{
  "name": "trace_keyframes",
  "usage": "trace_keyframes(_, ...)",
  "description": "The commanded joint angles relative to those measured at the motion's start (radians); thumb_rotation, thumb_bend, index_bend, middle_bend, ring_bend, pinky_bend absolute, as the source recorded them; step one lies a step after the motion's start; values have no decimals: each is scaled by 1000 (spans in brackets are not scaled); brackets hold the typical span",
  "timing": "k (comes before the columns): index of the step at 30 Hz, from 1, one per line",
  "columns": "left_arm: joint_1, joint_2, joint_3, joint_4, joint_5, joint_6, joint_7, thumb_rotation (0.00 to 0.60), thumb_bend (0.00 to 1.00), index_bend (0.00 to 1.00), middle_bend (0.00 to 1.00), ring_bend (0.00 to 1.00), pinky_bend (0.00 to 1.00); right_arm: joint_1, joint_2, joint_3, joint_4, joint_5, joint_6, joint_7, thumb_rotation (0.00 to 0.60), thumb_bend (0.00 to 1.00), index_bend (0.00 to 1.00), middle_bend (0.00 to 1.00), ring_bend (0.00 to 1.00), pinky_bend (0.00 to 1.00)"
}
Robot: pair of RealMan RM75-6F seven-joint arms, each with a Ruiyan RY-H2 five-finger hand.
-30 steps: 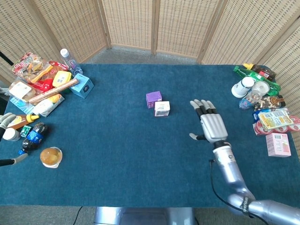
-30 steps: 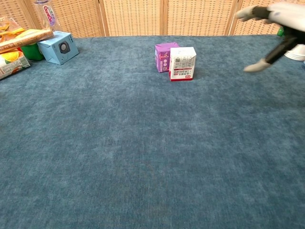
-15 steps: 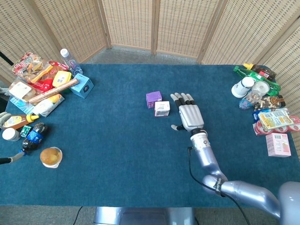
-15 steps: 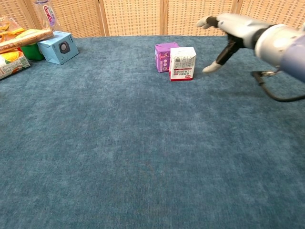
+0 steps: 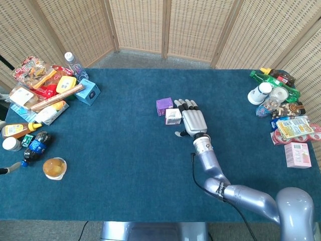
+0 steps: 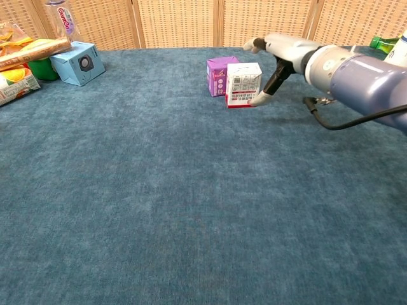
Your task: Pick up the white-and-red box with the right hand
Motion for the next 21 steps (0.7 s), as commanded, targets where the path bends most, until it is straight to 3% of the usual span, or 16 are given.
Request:
trace_keyframes(1,1,0,-2,1,-2,1,-1,600,87,75,0,0,0,18,-24,-3,38,6,-18,17,600,0,0,0,0,0)
trace_keyframes(7,-2,-2,-4,7,-8,-8,-4,600,88,74,0,0,0,48,-61,6,106,9,-33,45,600,0,30,0,0,0)
trace_keyframes(14,-6,-5,-9,19,-20,-20,-11,600,87,75,0,0,0,70,-112,14,197,-3,-18,77,600,0,379,0,0,0)
trace_keyframes(17,-8,-7,-10,23,-25,-26,-13,600,87,75,0,0,0,73,-138,15,240,-21,3,98,600,0,489,0,0,0)
trace_keyframes(21,-9,-8,-11,25,-28,-30,-12,600,87,74,0,0,0,71,-160,13,279,-46,14,129,600,0,543,0,0,0)
